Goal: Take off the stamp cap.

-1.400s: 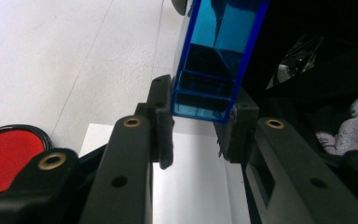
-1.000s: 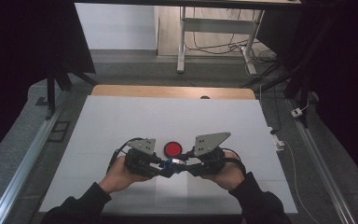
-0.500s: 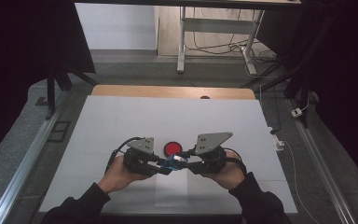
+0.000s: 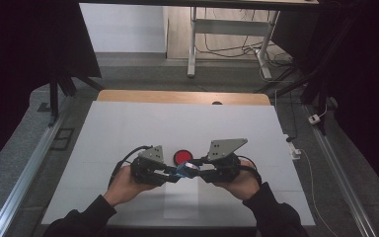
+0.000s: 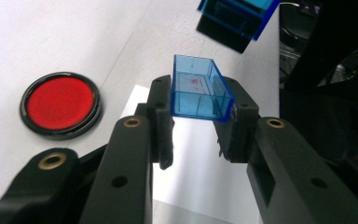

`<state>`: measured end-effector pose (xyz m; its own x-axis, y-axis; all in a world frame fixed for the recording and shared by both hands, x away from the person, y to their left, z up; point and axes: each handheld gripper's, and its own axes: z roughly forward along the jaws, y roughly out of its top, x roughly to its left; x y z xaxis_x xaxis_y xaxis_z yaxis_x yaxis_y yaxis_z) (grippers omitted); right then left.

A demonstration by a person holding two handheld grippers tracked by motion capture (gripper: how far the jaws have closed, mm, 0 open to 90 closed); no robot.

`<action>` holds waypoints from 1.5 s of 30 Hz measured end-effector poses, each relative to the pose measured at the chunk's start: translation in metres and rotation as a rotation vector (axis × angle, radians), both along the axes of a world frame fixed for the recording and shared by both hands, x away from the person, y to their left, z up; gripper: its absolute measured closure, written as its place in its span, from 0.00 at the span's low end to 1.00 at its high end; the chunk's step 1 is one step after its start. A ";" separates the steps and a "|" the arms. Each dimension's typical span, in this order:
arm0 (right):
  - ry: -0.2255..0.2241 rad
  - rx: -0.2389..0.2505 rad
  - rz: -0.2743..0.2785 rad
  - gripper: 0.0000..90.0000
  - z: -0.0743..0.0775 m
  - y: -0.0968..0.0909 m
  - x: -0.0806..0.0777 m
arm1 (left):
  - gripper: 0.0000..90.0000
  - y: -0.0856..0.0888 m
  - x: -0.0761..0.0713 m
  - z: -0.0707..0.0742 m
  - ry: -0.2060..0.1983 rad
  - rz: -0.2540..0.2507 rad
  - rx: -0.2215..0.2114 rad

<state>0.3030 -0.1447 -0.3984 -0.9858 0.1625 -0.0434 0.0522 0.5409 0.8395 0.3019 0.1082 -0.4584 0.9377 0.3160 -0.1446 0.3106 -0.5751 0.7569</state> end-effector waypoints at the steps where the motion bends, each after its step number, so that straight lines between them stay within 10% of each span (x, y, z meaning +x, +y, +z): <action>1: 0.001 -0.003 -0.003 0.79 0.000 0.000 0.000 | 0.77 0.001 0.000 0.000 -0.004 0.008 0.003; 45: 0.007 -0.039 -0.075 0.78 -0.003 -0.005 0.002 | 0.76 0.070 -0.051 0.001 -0.024 0.262 0.025</action>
